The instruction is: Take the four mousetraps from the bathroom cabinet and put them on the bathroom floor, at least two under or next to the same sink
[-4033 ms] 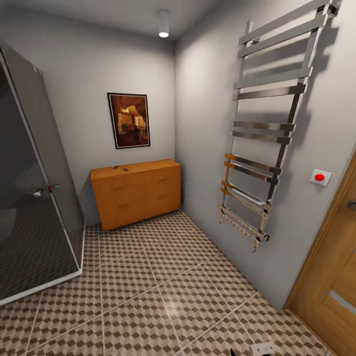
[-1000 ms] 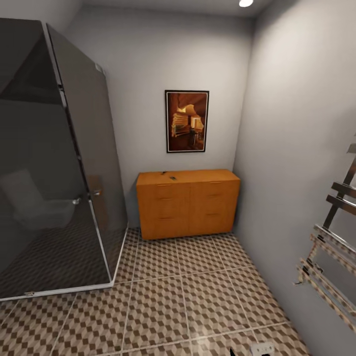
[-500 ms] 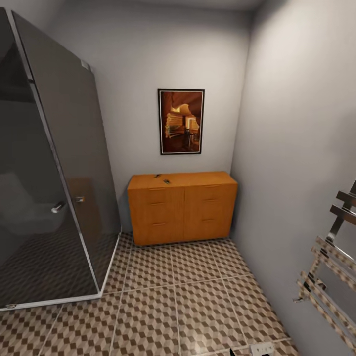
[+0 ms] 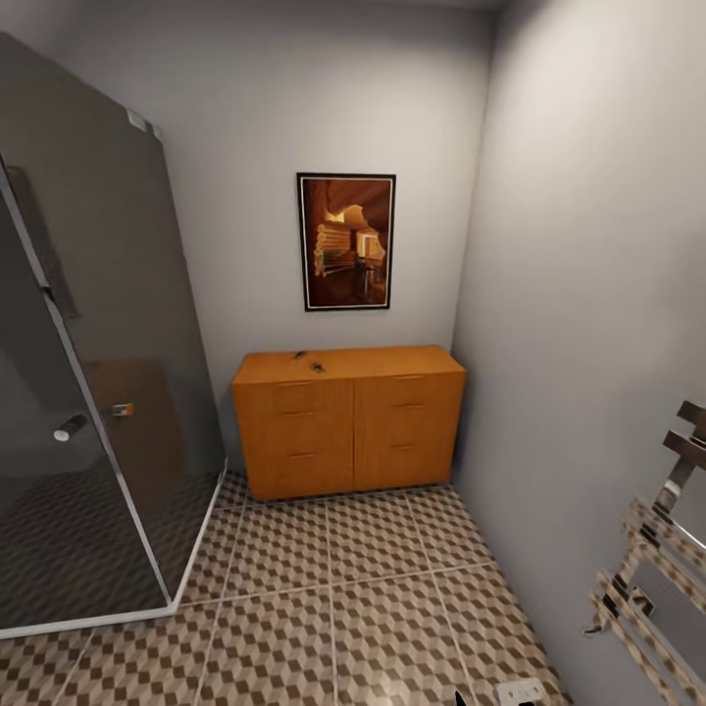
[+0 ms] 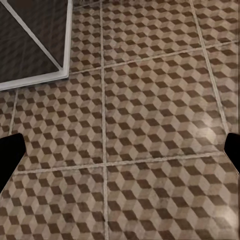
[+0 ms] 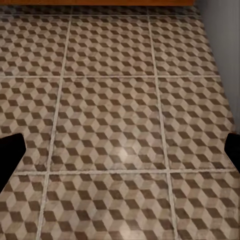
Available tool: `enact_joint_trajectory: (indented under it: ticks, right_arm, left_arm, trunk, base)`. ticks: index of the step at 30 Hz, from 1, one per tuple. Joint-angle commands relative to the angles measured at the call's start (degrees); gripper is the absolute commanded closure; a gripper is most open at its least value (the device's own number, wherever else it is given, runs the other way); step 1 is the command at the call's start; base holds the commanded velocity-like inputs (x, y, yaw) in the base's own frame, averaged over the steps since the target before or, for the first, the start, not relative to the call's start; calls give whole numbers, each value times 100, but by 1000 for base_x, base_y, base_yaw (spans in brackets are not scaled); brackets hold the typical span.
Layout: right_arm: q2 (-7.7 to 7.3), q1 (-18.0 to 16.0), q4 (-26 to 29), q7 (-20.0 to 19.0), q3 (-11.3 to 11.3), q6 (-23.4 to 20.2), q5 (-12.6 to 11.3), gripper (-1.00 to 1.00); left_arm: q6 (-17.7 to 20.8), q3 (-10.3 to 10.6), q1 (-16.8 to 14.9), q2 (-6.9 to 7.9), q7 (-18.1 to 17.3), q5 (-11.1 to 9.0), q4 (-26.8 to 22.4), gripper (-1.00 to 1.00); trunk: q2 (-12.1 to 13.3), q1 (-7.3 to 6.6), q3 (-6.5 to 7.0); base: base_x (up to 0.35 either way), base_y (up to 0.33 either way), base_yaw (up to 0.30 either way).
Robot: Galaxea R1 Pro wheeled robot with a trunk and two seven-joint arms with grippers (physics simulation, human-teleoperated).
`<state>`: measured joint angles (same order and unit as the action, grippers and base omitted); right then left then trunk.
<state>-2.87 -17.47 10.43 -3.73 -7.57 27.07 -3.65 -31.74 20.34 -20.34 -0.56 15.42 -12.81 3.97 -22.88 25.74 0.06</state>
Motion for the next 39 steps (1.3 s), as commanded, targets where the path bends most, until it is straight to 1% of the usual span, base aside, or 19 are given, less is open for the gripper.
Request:
enact_joint_trajectory:
  ticks: [1,22,32,39]
  right_arm:
    - [-3,-2,-6,-23,-26,18,-40,-100]
    - [-3,-2,-6,-23,-26,17,-40,-100]
    - [-3,-2,-6,-23,-26,17,-40,-100]
    - [-3,-2,-7,-23,-26,17,-40,-100]
  left_arm:
    - [-31,49,-7,-5,14,-37,24,-100]
    - [-33,49,-6,-5,15,-37,24,-100]
    - [-32,49,-5,-5,14,-37,24,-100]
    - [-34,49,-6,-5,15,-37,24,-100]
  trunk:
    - [-4,4,-2]
    - [-4,4,-2]
    - [-4,4,-2]
    - [-4,4,-2]
  base:
    - [233,-114,0]
    - [190,-22,7]
    - [137,0,74]
    - [53,0,85]
